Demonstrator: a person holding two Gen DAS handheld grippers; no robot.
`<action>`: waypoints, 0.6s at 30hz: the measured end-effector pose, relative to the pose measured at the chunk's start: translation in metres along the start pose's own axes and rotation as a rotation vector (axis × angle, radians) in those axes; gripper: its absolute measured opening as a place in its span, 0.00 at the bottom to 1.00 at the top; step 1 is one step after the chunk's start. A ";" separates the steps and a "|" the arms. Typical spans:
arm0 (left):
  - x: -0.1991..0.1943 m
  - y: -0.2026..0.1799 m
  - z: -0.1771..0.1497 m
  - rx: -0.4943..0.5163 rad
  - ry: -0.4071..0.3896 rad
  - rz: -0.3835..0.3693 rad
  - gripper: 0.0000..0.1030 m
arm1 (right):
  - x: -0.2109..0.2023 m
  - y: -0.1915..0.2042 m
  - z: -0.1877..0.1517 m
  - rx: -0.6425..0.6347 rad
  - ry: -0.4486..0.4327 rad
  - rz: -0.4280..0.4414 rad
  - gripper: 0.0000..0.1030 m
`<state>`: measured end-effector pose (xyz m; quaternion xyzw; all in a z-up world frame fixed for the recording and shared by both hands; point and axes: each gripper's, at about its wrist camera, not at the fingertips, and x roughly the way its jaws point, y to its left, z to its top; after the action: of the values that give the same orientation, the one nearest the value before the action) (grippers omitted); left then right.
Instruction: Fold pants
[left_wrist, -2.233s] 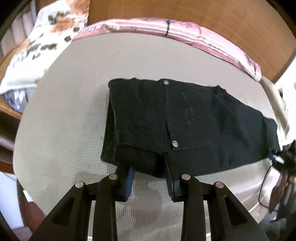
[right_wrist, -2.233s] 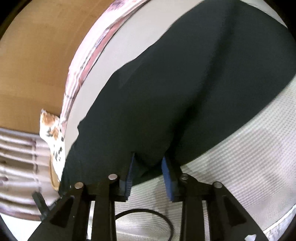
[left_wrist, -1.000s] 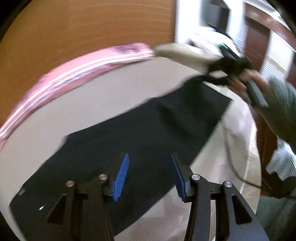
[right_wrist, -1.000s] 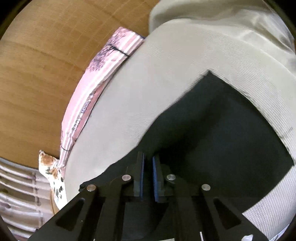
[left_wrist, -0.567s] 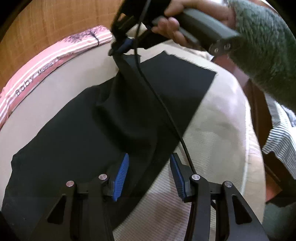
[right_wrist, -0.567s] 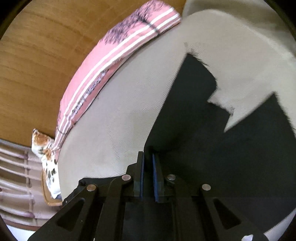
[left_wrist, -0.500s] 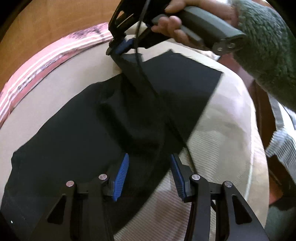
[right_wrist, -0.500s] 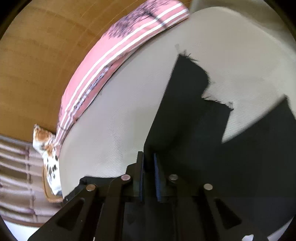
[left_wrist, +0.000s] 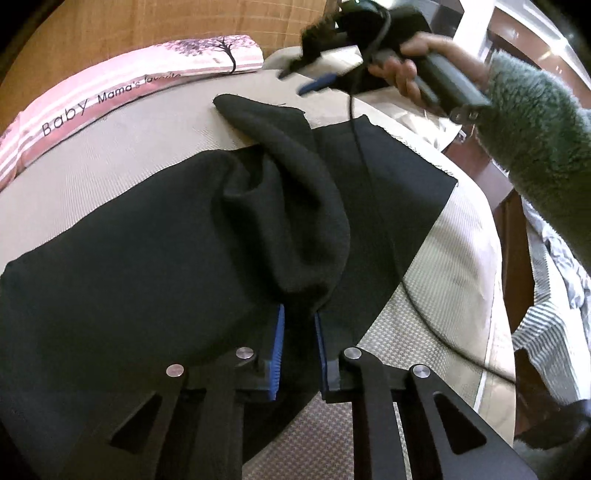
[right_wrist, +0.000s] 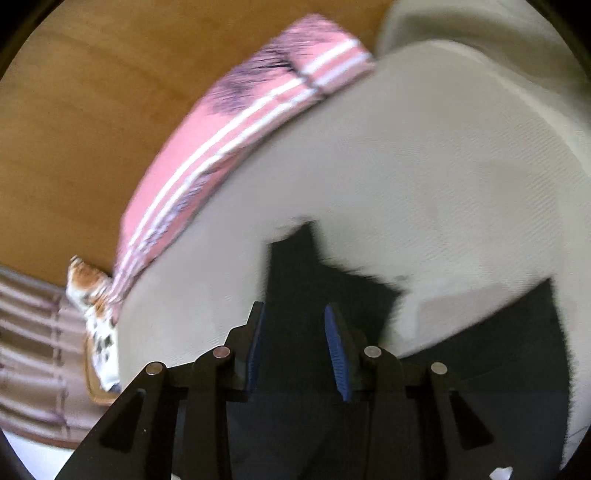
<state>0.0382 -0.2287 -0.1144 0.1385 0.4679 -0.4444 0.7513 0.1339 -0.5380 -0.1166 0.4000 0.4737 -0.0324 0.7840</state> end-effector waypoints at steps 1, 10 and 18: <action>0.000 0.000 0.000 0.001 0.002 -0.001 0.15 | 0.004 -0.005 0.002 0.013 0.004 -0.008 0.30; 0.003 0.001 0.002 -0.016 0.014 -0.012 0.15 | 0.024 -0.036 0.001 0.082 0.013 -0.013 0.30; 0.004 0.001 0.003 -0.027 0.025 -0.007 0.15 | 0.032 -0.036 0.004 0.101 -0.020 0.044 0.07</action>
<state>0.0414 -0.2321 -0.1167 0.1322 0.4836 -0.4391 0.7455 0.1382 -0.5545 -0.1616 0.4488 0.4548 -0.0430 0.7680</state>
